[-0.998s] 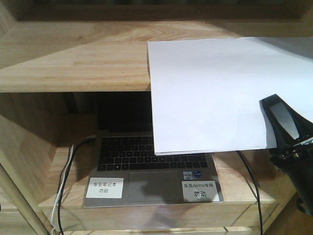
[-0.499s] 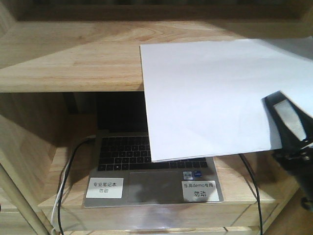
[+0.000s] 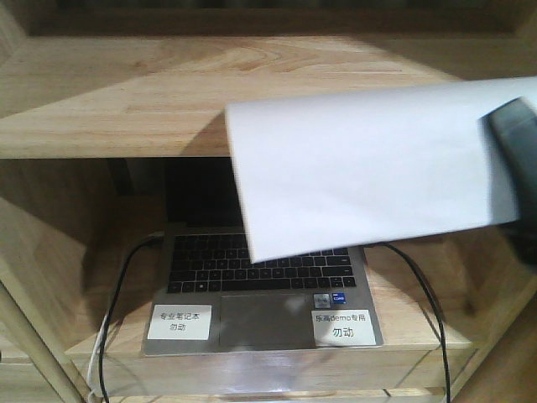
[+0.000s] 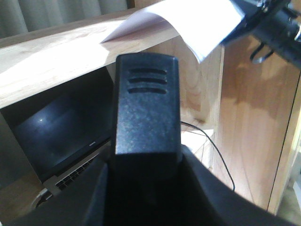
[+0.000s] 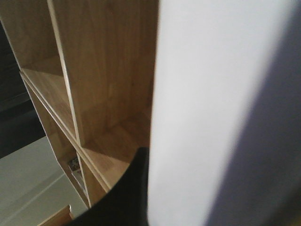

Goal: Grab stapler and paper to desk for stapling
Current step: 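Grasp the white paper with the right gripper and lift it off the shelf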

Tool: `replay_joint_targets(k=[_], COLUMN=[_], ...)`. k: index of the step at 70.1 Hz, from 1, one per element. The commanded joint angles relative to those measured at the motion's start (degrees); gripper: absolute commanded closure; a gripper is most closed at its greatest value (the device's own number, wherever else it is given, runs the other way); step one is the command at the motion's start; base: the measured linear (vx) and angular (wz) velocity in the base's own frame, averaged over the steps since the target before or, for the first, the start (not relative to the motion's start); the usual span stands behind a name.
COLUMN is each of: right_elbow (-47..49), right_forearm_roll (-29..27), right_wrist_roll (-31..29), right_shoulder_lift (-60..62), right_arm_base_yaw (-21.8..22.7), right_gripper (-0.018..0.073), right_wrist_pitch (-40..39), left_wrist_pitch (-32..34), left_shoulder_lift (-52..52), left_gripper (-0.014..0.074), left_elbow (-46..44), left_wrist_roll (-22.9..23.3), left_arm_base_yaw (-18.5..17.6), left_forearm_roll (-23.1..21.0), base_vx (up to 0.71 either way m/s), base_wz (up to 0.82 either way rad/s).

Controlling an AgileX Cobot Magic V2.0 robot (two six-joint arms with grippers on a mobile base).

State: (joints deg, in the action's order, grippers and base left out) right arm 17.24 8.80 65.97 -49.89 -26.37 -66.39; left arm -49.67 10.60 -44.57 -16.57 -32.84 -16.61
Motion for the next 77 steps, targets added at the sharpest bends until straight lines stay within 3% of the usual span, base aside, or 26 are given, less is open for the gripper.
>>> replay_joint_targets(k=[1, 11, 29, 44, 54, 77], right_elbow=[2.2, 2.3, 2.3, 2.2, 2.2, 2.2], right_forearm_roll=[3.4, 6.4, 9.7, 14.3, 18.2, 19.1], right_wrist_roll=[3.5, 9.1, 14.1, 19.9, 23.2, 25.1], right_shoulder_lift=[2.4, 7.2, 17.6, 28.3, 32.0, 32.4], right_arm_base_yaw=[4.9, 11.5, 15.8, 21.9, 22.6, 22.6], right_gripper=[0.0566, 0.0566, 0.0566, 0.0566, 0.0566, 0.0566], right_wrist_pitch=[-9.9, -7.1, -0.8, 10.3, 17.0, 17.2], left_wrist_pitch=[6.7, 6.7, 6.7, 6.7, 6.7, 6.7], left_shoulder_lift=[0.9, 0.9, 0.9, 0.9, 0.9, 0.9], left_gripper=[0.0603, 0.0603, 0.0603, 0.0603, 0.0603, 0.0603], left_elbow=[-1.4, -1.4, -1.4, -1.4, -1.4, -1.4], left_wrist_roll=[0.1, 0.1, 0.1, 0.1, 0.1, 0.1], left_arm_base_yaw=[-0.2, -0.2, -0.2, -0.2, -0.2, -0.2], left_forearm_roll=[-1.5, -1.5, -1.5, -1.5, -1.5, -1.5], base_vx=[0.0, 0.0, 0.0, 0.0, 0.0, 0.0], base_wz=[0.0, 0.0, 0.0, 0.0, 0.0, 0.0])
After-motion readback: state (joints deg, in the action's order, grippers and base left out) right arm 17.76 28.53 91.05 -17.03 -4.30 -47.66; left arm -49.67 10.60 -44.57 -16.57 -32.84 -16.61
